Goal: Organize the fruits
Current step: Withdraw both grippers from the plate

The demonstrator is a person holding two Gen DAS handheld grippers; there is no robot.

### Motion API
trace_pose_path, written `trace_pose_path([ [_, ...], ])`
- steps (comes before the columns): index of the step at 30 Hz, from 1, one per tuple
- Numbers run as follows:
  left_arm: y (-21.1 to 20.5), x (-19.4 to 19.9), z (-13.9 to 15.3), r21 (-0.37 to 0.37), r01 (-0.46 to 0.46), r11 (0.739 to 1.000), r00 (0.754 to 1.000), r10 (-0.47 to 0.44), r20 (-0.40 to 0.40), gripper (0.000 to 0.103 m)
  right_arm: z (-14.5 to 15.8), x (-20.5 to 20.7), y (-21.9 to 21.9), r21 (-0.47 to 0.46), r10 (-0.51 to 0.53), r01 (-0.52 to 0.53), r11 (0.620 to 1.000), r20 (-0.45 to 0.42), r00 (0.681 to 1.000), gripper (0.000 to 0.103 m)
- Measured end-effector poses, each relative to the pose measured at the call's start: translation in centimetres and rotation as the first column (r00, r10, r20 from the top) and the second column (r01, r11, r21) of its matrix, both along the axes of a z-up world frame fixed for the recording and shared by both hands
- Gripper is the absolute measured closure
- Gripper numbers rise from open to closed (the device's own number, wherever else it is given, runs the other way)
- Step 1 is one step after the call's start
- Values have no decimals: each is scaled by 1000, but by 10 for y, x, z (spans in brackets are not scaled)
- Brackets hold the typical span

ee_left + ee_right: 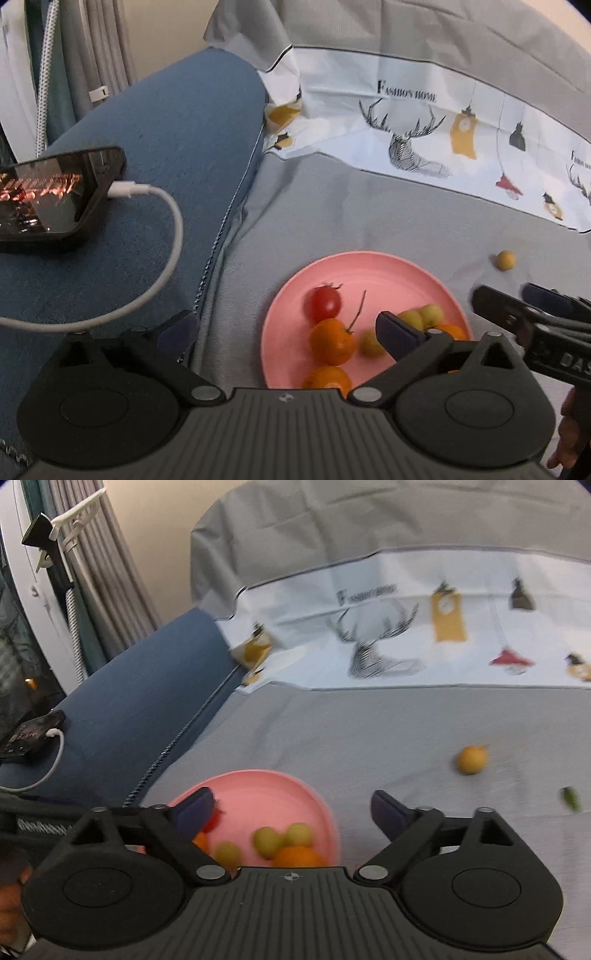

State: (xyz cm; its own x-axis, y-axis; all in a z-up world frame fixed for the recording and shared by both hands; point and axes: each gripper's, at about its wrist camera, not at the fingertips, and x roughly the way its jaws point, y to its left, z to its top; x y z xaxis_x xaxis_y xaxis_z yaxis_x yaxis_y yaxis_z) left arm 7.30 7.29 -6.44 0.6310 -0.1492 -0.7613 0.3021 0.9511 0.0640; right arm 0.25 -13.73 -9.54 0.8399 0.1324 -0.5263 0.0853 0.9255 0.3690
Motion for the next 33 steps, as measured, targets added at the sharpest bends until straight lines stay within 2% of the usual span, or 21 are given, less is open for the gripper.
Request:
trace_pose_path([
  [6, -43, -21, 16, -7, 100, 995, 994, -100, 41, 0, 4, -39, -51, -62, -131, 130, 990, -24, 991, 2],
  [10, -86, -34, 16, -15, 170, 985, 985, -169, 31, 0, 0, -63, -96, -86, -250, 245, 966, -58, 966, 1],
  [16, -157, -31, -6, -15, 211, 977, 977, -211, 0, 0, -19, -84, -164, -203, -434, 407, 891, -110, 894, 1],
  [20, -196, -12, -24, 9, 187, 982, 982, -187, 10, 0, -47, -86, -204, -273, -520, 472, 838, -144, 842, 1],
  [23, -223, 5, -39, 38, 164, 986, 986, -165, 12, 0, -67, -83, -229, -340, -588, 520, 783, -135, 797, 1],
  [25, -238, 15, -50, 61, 161, 985, 987, -162, 20, 0, -78, -79, -243, -356, -615, 543, 761, -128, 778, 1],
  [29, -265, 33, -74, 156, 150, 976, 987, -158, 40, 0, -98, -60, -262, -364, -600, 522, 772, -143, 787, 1],
  [33, -277, 52, -101, 174, 140, 975, 990, -144, 10, 0, -107, -43, -275, -302, -575, 520, 799, -132, 807, 1],
])
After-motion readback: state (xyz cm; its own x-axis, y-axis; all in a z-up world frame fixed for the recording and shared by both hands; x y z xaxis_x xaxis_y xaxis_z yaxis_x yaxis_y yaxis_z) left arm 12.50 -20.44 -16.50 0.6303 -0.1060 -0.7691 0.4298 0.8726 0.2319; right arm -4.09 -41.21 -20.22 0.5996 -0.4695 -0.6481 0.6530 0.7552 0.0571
